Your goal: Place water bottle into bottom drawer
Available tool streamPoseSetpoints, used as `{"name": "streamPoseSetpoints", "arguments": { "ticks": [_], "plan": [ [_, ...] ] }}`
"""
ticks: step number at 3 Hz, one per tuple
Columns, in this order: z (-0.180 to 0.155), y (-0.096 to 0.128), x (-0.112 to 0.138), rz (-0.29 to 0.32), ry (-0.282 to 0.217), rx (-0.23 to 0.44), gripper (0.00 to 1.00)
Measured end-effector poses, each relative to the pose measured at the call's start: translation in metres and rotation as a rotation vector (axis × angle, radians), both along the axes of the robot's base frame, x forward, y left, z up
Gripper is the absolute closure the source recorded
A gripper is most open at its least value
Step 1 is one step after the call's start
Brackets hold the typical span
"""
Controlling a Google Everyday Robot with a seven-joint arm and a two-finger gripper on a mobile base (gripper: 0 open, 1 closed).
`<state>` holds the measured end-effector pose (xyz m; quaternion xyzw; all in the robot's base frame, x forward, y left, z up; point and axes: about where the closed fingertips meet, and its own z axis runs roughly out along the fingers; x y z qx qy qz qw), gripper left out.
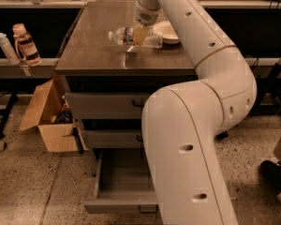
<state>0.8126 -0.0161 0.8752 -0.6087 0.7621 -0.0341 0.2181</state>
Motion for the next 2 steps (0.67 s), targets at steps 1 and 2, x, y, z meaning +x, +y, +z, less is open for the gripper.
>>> {"name": "streamPoseSetpoints", "arguments": {
  "ticks": [1, 2],
  "plan": [
    [0.011, -0.023, -0.010, 0.086, -0.023, -0.004, 1.00],
    [0.016, -0.039, -0.027, 0.234, -0.039, 0.013, 1.00]
  ]
}}
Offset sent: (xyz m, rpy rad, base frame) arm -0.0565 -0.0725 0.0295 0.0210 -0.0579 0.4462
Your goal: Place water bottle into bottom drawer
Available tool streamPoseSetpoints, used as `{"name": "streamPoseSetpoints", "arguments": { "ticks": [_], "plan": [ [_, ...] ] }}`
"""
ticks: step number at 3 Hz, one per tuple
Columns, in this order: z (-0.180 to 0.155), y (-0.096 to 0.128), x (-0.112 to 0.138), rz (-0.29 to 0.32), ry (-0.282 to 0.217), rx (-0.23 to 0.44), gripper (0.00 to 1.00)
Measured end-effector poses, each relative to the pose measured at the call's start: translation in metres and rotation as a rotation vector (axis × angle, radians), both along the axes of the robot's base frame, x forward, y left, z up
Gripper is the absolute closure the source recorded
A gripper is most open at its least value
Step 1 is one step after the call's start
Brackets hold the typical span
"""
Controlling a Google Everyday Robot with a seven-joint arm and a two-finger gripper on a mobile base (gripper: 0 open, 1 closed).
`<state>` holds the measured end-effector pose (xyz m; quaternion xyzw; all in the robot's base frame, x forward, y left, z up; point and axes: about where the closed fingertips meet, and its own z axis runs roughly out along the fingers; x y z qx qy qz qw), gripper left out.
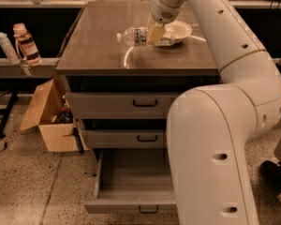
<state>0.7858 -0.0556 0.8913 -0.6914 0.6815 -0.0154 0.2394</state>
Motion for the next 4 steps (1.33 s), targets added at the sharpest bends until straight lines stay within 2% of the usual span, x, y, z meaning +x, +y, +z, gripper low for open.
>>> {"name": "streamPoseSetpoints", "arguments": {
  "ticks": [1, 2, 4],
  "plan": [
    [0.005, -0.011, -0.019, 0.144, -0.019, 0.006, 1.00],
    [0.007, -0.021, -0.042, 0.241, -0.029, 0.012, 1.00],
    [-0.006, -0.031, -0.108, 0.351, -0.007, 0.016, 1.00]
  ]
}}
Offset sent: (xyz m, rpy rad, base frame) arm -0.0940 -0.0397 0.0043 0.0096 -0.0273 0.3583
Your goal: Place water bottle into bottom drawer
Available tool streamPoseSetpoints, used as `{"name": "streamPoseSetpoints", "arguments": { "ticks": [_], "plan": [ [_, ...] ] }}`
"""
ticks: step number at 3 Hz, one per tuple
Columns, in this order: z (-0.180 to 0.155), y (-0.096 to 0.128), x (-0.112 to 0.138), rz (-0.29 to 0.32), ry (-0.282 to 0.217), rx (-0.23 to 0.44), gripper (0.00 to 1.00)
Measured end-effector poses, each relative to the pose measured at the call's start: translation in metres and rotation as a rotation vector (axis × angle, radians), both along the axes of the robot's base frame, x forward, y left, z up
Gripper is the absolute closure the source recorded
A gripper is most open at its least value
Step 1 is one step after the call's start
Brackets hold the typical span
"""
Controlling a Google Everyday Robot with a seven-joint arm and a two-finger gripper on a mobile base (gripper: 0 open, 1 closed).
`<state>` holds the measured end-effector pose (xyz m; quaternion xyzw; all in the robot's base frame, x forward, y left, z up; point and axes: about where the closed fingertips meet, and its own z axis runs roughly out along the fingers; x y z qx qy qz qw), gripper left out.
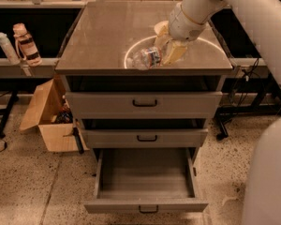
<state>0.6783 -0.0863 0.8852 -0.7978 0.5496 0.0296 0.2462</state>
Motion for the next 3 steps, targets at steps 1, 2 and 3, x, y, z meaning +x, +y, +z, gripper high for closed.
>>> {"name": "streamPoseSetpoints", "arguments": {
  "ticks": [1, 2, 3],
  "plan": [
    [-0.0363, -0.0040, -0.0766, -0.034, 0.063, 0.045, 1.00],
    [-0.0364, -0.0039, -0.0765, -0.033, 0.063, 0.045, 1.00],
    [-0.0360, 0.0048, -0.0718, 0.004, 0.061, 0.035, 1.00]
  ]
}}
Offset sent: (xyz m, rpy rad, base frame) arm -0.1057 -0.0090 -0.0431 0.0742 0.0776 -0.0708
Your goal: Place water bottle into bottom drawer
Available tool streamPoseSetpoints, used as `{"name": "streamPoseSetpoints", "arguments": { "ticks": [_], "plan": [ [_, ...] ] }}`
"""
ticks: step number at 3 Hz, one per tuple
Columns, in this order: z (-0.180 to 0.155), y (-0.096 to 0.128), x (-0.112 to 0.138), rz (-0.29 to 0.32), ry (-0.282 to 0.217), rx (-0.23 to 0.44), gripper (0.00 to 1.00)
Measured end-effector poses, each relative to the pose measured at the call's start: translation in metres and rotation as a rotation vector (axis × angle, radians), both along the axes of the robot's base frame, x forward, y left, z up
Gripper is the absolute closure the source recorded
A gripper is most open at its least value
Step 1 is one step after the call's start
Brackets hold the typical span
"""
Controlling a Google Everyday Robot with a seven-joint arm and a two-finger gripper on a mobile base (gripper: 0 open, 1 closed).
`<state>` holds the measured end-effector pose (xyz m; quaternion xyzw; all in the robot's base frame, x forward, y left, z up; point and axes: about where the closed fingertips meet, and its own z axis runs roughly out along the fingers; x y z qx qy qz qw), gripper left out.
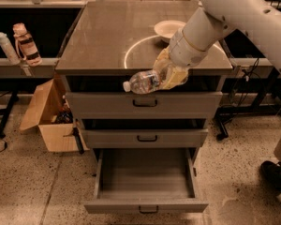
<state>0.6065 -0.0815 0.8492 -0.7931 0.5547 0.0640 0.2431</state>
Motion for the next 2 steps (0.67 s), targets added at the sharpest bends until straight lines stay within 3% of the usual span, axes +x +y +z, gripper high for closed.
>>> {"name": "streamPoseSetpoints", "arguments": {
  "ticks": [1, 2],
  "plan": [
    [-0.013, 0.001, -0.001, -0.027, 0.000, -0.028, 1.00],
    [-0.055, -0.005, -0.022, -0.097, 0.068, -0.033, 1.00]
  ]
}}
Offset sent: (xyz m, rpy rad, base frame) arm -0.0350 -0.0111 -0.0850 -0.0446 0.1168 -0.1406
